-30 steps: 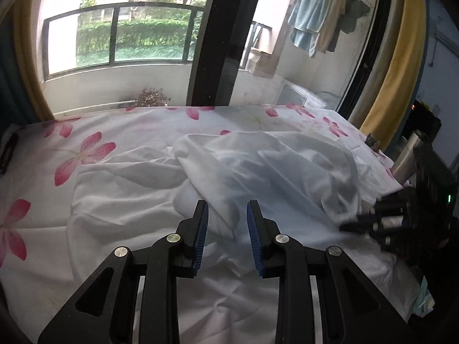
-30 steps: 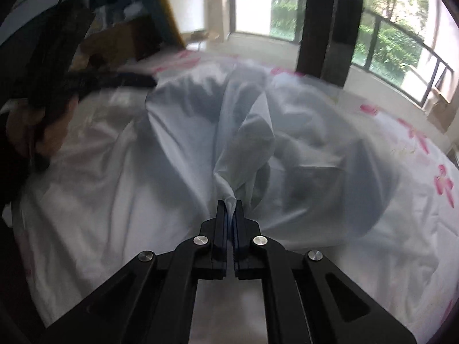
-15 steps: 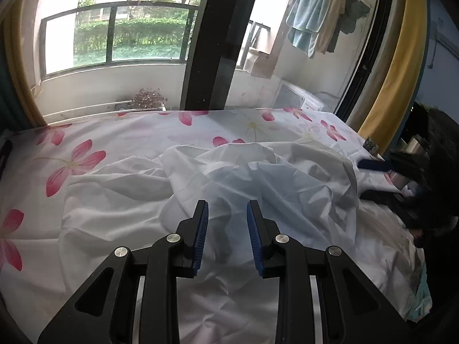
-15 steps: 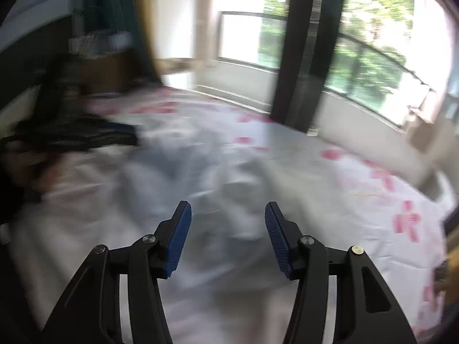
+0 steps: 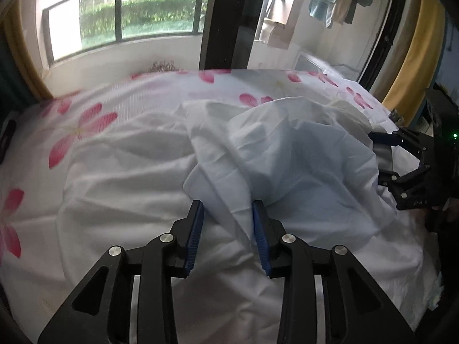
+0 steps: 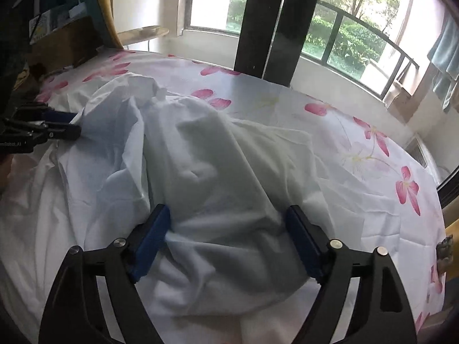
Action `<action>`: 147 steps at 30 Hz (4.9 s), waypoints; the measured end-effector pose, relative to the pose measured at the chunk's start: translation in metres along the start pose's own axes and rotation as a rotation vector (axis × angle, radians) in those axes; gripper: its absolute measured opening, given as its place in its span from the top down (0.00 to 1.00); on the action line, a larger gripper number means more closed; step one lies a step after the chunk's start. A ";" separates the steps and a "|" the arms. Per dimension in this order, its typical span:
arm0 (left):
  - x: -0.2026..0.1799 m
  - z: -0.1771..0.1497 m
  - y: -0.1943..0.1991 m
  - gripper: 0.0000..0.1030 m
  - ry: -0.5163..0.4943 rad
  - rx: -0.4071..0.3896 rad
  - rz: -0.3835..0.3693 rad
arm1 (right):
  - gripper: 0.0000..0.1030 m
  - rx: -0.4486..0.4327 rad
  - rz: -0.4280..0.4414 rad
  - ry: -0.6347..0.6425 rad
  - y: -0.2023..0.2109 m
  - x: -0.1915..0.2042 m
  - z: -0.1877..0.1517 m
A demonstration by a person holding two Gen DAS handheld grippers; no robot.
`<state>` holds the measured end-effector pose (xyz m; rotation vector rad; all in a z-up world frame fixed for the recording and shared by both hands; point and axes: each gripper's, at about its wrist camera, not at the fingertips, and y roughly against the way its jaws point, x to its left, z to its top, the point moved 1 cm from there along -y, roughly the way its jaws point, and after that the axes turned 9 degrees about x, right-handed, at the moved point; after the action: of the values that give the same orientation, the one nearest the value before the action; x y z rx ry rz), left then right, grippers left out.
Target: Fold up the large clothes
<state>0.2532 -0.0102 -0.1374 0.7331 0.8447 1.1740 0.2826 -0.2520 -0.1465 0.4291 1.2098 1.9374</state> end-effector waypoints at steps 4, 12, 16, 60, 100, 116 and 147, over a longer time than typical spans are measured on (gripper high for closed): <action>0.000 0.000 0.020 0.64 0.001 -0.051 0.001 | 0.20 -0.019 -0.029 -0.017 0.012 -0.004 0.003; -0.003 0.021 0.036 0.64 0.018 -0.143 -0.007 | 0.19 -0.098 -0.042 -0.013 0.014 0.004 0.047; -0.006 0.023 0.016 0.64 0.008 -0.091 0.008 | 0.19 -0.035 -0.066 -0.012 -0.015 0.012 0.059; -0.007 -0.036 0.080 0.58 0.149 -0.204 0.101 | 0.11 -0.088 -0.175 -0.177 0.061 -0.016 -0.013; 0.037 -0.224 0.148 0.44 0.370 -0.152 0.347 | 0.12 0.040 -0.203 -0.470 0.117 -0.057 -0.224; 0.029 -0.235 0.138 0.44 0.305 -0.102 0.416 | 0.94 0.034 -0.092 -0.396 0.120 -0.014 -0.239; 0.013 -0.164 0.171 0.98 0.224 -0.314 0.260 | 0.95 -0.227 -0.182 -0.414 0.175 -0.038 -0.182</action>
<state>0.0327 0.0518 -0.0768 0.4666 0.7384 1.6020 0.1120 -0.4299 -0.0788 0.5470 0.7286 1.6988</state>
